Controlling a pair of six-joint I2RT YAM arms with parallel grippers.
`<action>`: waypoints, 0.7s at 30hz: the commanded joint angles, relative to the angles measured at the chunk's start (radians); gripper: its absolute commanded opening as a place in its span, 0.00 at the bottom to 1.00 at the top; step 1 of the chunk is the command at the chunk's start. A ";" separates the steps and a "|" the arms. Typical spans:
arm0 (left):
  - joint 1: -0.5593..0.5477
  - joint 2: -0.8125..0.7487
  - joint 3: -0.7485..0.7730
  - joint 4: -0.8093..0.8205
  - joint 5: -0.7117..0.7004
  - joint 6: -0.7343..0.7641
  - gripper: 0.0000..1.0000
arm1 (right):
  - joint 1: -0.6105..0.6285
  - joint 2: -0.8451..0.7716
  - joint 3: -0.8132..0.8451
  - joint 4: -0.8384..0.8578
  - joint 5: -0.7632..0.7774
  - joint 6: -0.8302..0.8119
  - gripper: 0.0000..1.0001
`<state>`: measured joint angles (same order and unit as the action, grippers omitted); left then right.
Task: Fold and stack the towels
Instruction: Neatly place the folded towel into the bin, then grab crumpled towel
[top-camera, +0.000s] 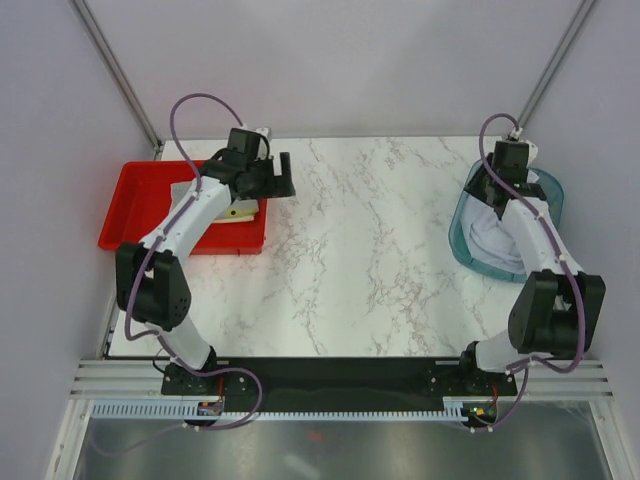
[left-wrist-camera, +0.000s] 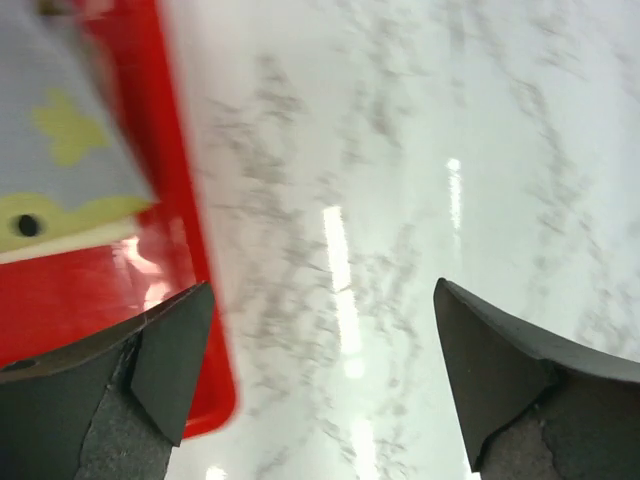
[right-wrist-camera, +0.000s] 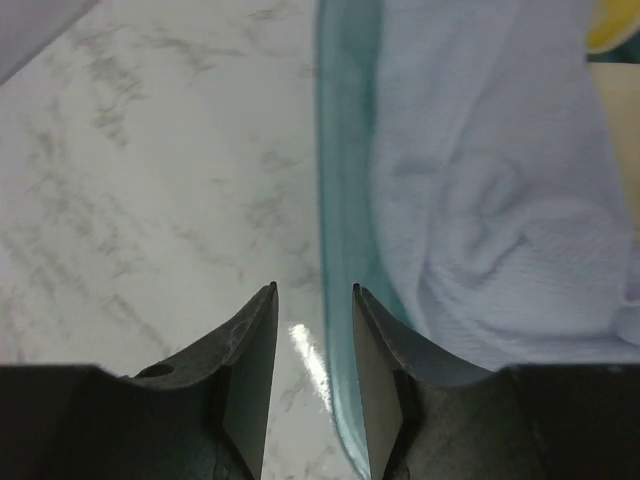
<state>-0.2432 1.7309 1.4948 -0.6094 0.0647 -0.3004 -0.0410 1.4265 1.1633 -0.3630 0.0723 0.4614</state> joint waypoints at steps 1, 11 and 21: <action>-0.154 -0.140 0.008 -0.013 0.060 -0.019 1.00 | -0.101 0.132 0.122 -0.155 0.225 0.026 0.44; -0.430 -0.286 -0.108 -0.006 0.035 -0.049 1.00 | -0.250 0.313 0.130 -0.216 0.330 0.116 0.46; -0.436 -0.353 -0.171 -0.006 0.035 -0.049 1.00 | -0.278 0.411 0.145 -0.122 0.233 -0.032 0.08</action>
<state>-0.6758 1.4311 1.3148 -0.6346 0.0898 -0.3252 -0.3092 1.8496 1.2850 -0.5121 0.3222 0.4637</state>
